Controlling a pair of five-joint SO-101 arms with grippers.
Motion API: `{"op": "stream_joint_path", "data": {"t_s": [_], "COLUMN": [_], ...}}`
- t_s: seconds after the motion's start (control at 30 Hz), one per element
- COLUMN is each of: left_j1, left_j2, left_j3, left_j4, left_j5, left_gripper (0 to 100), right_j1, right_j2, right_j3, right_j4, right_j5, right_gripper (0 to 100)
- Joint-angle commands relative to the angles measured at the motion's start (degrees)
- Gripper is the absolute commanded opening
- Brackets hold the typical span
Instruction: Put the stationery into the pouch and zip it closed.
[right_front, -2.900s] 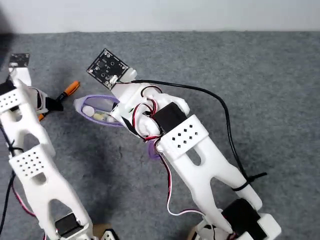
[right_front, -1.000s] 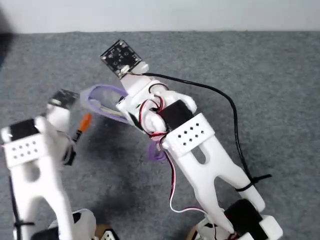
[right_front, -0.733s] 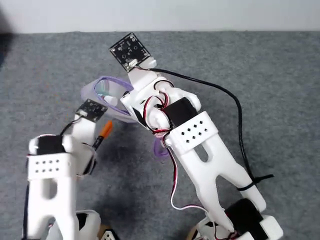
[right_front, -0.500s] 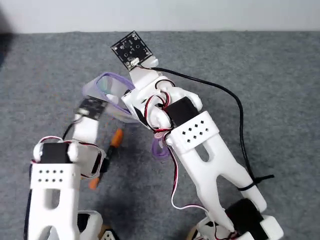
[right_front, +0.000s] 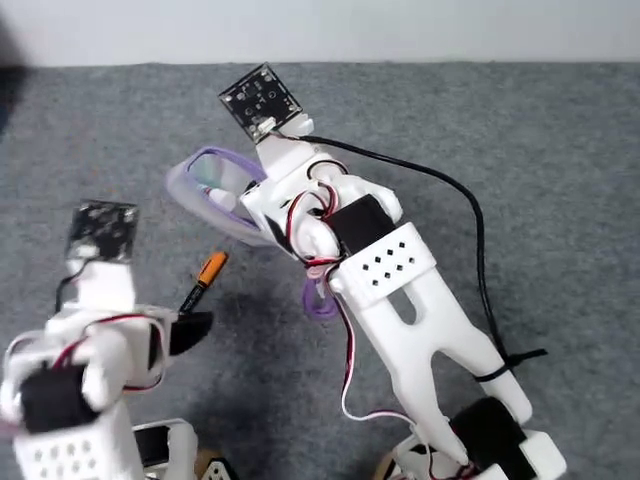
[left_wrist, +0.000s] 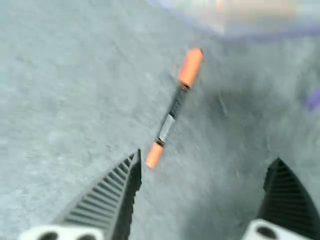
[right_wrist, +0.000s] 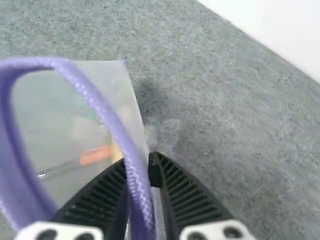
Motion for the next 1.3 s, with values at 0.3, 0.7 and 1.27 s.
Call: {"op": "stream_joint_path", "data": {"t_s": [0.3, 0.7, 1.27], "left_j1": [-8.3, -8.5, -8.2], "left_j2": [-5.0, -1.8, 15.5], "left_j3": [-13.8, -8.0, -2.8], "left_j4": [-2.9, -11.0, -20.5], "left_j5": [9.4, 11.7, 5.6], "left_gripper": [37, 37, 5], "right_j1": [-9.2, -13.1, -11.9], "right_j2": [-3.2, -3.7, -10.9], "right_j3": [-1.8, -1.8, -2.5], "right_j4": [1.6, 1.7, 3.6], "right_j5": [0.0, 0.1, -0.4], "right_gripper": [0.8, 0.8, 3.1]}}
